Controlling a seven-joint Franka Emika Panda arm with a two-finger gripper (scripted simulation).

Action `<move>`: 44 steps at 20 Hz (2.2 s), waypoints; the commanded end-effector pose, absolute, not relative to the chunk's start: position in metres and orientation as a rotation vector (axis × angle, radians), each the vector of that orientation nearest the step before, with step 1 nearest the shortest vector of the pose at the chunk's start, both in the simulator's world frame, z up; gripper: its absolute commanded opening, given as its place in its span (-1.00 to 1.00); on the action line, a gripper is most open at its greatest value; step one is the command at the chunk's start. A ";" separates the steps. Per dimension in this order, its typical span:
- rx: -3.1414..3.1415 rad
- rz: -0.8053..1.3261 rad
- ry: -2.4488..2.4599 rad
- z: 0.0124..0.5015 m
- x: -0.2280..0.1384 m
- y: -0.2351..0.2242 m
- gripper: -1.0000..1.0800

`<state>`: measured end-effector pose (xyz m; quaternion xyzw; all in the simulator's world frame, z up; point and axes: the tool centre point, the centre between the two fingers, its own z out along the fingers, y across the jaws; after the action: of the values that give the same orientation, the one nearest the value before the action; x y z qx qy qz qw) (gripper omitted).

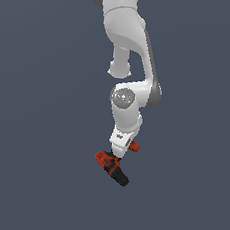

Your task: Pick up the object and move it to a goal position.

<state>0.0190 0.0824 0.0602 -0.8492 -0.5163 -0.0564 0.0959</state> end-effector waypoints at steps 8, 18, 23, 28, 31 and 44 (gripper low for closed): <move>-2.513 -0.168 -1.535 0.033 0.018 0.089 0.62; -2.512 -0.168 -1.535 0.032 0.018 0.089 -1.00; -2.513 -0.168 -1.535 0.033 0.018 0.089 -1.00; -2.514 -0.168 -1.535 0.042 0.013 0.091 -1.00; -2.514 -0.167 -1.535 0.052 0.008 0.092 -1.00; -2.517 -0.163 -1.538 0.138 -0.036 0.108 -1.00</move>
<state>-0.0317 0.1053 0.1219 -0.8484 -0.5178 -0.0517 0.0967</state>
